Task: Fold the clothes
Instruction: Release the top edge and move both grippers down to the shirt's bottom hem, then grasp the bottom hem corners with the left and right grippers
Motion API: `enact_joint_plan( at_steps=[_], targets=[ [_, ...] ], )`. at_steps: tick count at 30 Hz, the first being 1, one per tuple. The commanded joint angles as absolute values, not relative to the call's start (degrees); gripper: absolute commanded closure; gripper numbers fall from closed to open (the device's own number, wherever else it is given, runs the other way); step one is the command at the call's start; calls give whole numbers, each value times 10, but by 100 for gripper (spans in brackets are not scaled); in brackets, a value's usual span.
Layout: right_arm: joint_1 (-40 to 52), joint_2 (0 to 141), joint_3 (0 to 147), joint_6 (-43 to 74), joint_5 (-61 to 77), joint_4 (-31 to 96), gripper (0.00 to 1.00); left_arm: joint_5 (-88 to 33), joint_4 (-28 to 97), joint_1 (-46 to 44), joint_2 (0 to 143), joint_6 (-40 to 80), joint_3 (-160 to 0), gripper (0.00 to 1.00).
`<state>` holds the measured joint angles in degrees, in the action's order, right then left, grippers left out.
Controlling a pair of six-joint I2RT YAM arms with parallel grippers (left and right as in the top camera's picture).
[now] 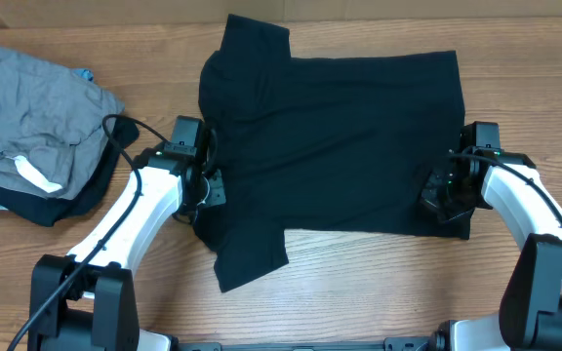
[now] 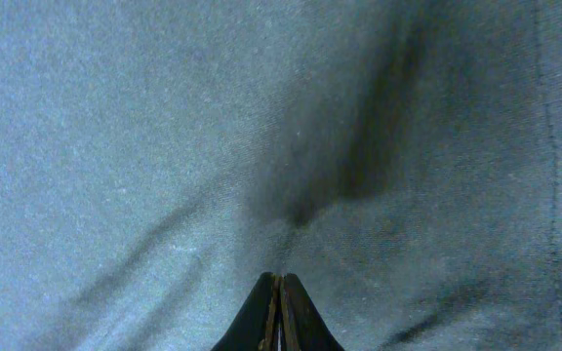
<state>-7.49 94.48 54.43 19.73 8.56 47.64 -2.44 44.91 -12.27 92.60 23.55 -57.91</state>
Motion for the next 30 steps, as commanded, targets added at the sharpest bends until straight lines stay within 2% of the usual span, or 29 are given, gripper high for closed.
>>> enact_joint_plan(
  at_steps=[1,11,20,25,27,30],
  targets=[
    [-84,945,534,234,69,471,96,-38,425,-122,919,227,-557,78],
    [-153,945,493,243,69,462,96,-87,423,-117,983,227,-555,79],
    [-296,945,430,273,26,427,96,-133,472,-117,987,190,-555,81],
    [-312,945,430,272,26,425,96,-136,503,-117,987,179,-555,82],
    [-312,945,432,268,26,425,96,-136,515,-118,987,180,-555,83],
    [-312,945,437,268,26,427,96,-136,540,-118,987,179,-555,91]
  ],
)
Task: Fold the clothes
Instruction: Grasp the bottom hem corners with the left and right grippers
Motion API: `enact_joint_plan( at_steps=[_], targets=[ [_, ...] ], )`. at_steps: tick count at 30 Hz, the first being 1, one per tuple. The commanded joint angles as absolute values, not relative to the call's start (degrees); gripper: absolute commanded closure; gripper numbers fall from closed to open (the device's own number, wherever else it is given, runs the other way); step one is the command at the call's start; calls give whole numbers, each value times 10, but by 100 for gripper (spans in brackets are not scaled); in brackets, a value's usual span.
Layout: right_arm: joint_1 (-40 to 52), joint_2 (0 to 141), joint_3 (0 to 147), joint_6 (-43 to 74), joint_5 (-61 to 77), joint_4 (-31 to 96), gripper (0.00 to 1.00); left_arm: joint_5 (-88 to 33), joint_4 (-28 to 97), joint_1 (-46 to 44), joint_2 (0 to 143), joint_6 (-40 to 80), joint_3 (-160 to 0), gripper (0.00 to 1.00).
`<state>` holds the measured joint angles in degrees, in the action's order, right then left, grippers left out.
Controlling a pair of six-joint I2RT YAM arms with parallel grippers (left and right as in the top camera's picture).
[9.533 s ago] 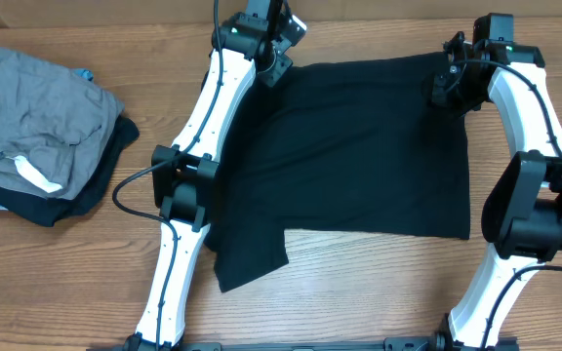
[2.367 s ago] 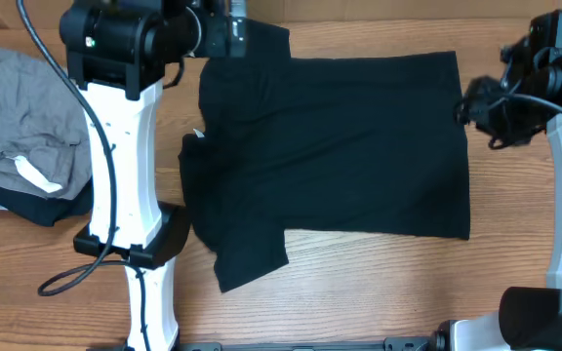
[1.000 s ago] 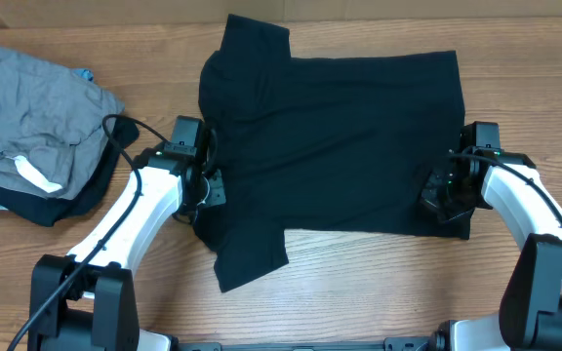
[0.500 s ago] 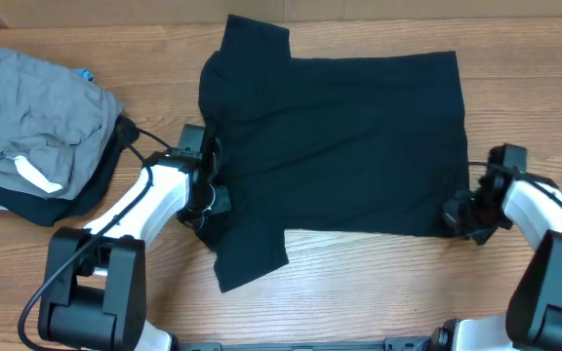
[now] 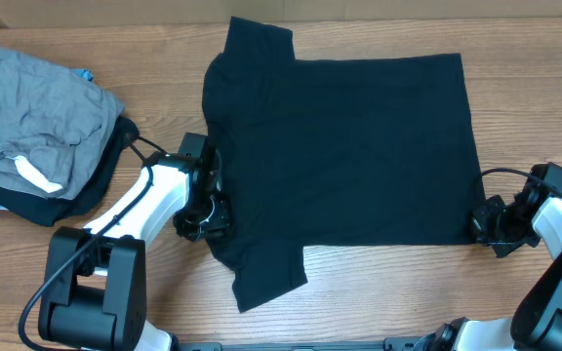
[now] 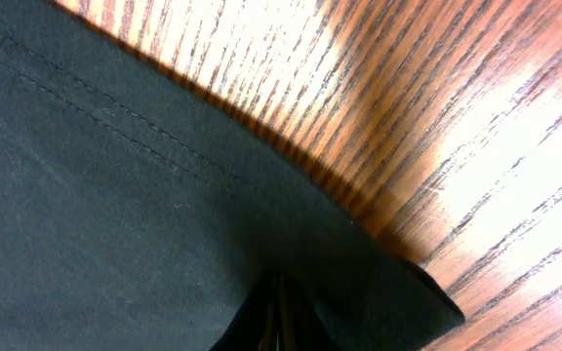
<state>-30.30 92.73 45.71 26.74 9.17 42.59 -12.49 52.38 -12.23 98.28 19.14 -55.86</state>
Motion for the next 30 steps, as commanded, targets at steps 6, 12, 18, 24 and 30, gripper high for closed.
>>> enact_joint_plan(
  at_steps=[6,12,18,24,30],
  targets=[
    [-312,945,487,269,29,458,91,-120,557,-118,987,164,-555,96],
    [-312,945,495,268,46,460,83,-102,566,-117,986,167,-557,96],
    [-295,945,570,268,72,530,45,-101,614,-116,966,167,-632,96],
    [-267,945,605,264,55,548,16,-117,668,-117,951,162,-672,78],
    [-277,945,602,251,30,544,3,-213,676,-139,951,130,-657,8]
  ],
)
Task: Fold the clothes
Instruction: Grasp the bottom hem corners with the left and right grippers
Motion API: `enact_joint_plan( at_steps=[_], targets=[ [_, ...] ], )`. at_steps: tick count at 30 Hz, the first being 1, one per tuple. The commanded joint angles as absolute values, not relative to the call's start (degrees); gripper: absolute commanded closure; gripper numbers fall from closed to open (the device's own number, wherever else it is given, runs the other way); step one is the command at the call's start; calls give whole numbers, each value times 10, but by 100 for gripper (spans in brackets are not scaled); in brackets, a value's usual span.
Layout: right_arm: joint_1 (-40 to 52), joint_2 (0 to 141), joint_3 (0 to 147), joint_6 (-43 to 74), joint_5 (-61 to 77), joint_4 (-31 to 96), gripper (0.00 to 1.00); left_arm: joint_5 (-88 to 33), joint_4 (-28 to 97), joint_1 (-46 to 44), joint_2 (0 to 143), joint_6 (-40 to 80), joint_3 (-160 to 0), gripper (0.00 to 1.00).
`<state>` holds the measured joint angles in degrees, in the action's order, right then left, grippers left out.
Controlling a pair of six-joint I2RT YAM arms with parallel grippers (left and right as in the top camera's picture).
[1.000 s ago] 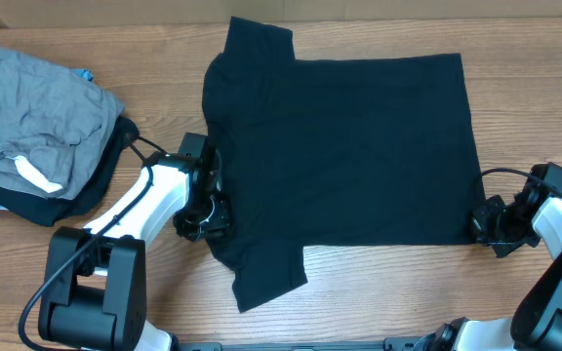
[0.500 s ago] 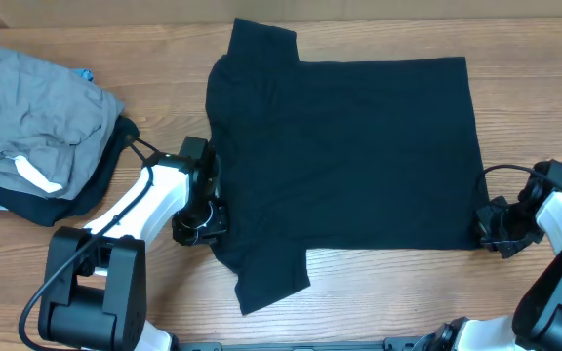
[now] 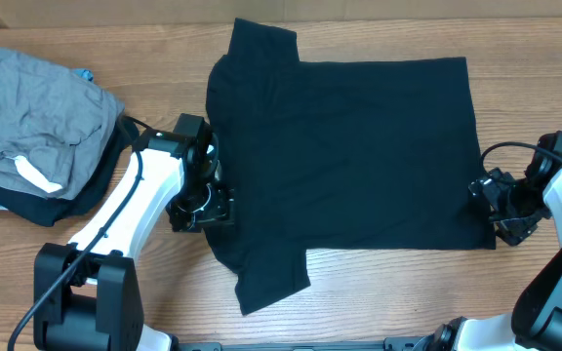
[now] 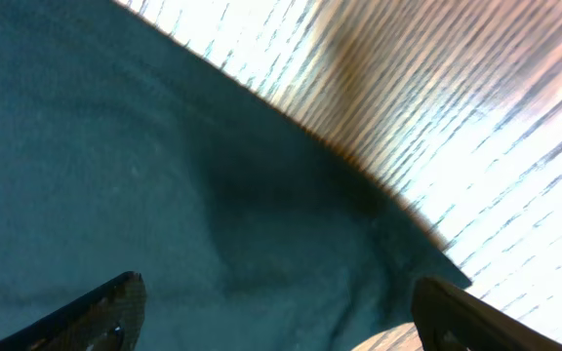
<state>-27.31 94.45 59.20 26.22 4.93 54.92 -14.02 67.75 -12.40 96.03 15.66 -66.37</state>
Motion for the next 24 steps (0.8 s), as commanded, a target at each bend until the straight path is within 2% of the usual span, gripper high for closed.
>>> enact_joint_plan(
  at_steps=[1,7,15,24],
  targets=[
    [-277,945,600,251,30,541,0,-223,675,-145,951,126,-654,7],
    [-277,945,600,251,30,541,0,-225,649,-210,951,144,-602,3],
    [-277,945,600,251,30,519,0,-215,614,-298,951,197,-522,11],
    [-277,945,600,251,30,486,0,-122,621,-376,951,292,-492,11]
  ],
)
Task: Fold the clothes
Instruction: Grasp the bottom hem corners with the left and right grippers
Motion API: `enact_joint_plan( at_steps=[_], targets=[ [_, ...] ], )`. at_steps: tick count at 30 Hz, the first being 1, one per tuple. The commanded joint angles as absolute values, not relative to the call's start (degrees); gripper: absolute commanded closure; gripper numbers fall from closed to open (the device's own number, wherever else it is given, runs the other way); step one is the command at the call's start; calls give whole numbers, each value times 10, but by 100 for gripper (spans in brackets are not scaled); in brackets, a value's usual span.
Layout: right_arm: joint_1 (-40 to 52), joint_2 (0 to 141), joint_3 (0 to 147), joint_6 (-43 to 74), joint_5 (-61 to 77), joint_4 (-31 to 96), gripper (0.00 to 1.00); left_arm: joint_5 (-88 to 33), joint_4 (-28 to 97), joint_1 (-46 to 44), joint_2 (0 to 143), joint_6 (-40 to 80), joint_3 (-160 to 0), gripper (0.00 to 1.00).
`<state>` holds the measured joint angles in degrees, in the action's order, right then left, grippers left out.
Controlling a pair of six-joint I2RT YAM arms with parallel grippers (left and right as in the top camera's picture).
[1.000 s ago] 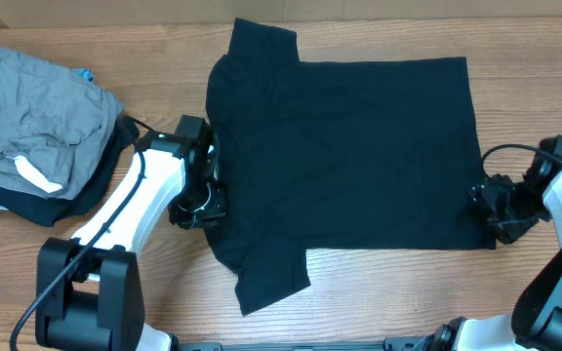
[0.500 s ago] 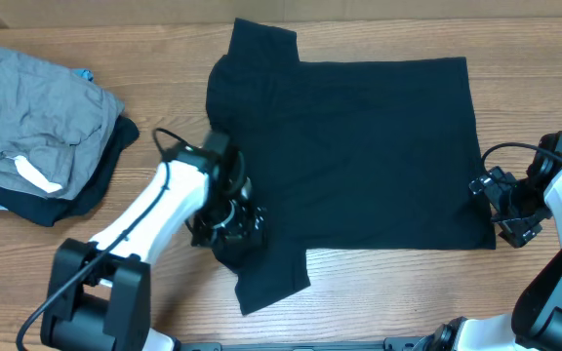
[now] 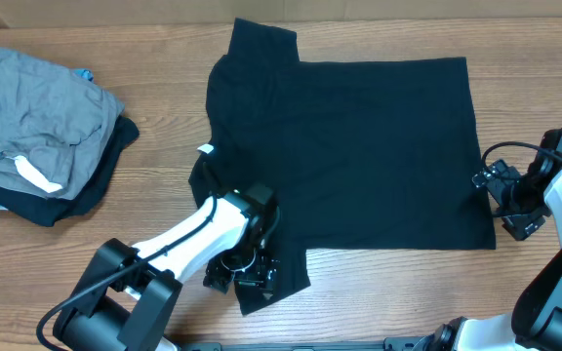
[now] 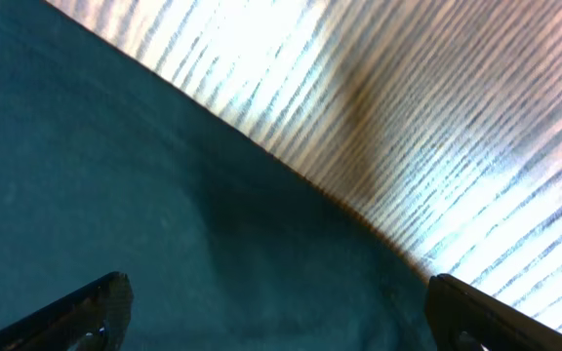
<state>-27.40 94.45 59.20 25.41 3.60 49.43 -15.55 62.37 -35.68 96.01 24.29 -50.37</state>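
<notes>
A black T-shirt (image 3: 359,146) lies spread flat across the middle of the table, its hem to the right and a sleeve (image 3: 261,263) pointing to the front edge. My left gripper (image 3: 250,275) is down on that near sleeve; its jaws are hidden from above. My right gripper (image 3: 497,205) is at the shirt's right hem near the front corner. In the wrist view my right gripper (image 4: 281,327) stands wide open over the dark cloth (image 4: 115,195), with nothing between the fingers.
A pile of grey and dark clothes (image 3: 37,127) sits at the far left of the wooden table (image 3: 144,78). A small white label (image 3: 206,149) shows at the shirt's left edge. Bare wood (image 4: 418,107) lies just past the hem.
My left gripper has gone from the shirt's left edge to the near sleeve at the front. A white label now shows where it was. The right gripper is still open at the hem.
Both grippers were on the shirt's near side, the right one shut on cloth. Then the shirt lay flatter and further right, the right gripper shut on the hem corner. Then the right gripper was open. Now the left one is at the near sleeve.
</notes>
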Motion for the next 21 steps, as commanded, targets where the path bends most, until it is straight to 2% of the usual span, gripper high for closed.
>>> enact_joint_plan(
  at_steps=[1,6,10,11,14,15,21],
  targets=[
    [-277,945,600,251,30,483,0,-119,611,-382,951,303,-486,11],
    [-277,945,600,251,30,482,0,-131,593,-394,951,318,-458,34],
    [-277,945,600,251,30,482,0,-158,581,-394,951,322,-440,40],
    [-277,945,600,251,30,482,0,-163,579,-394,951,322,-437,45],
    [-277,945,600,251,30,482,0,-166,576,-394,951,322,-436,85],
    [-277,945,600,251,30,482,0,-166,576,-394,951,322,-436,96],
    [-277,945,600,237,30,480,1,-194,578,-394,951,321,-437,96]
  ],
)
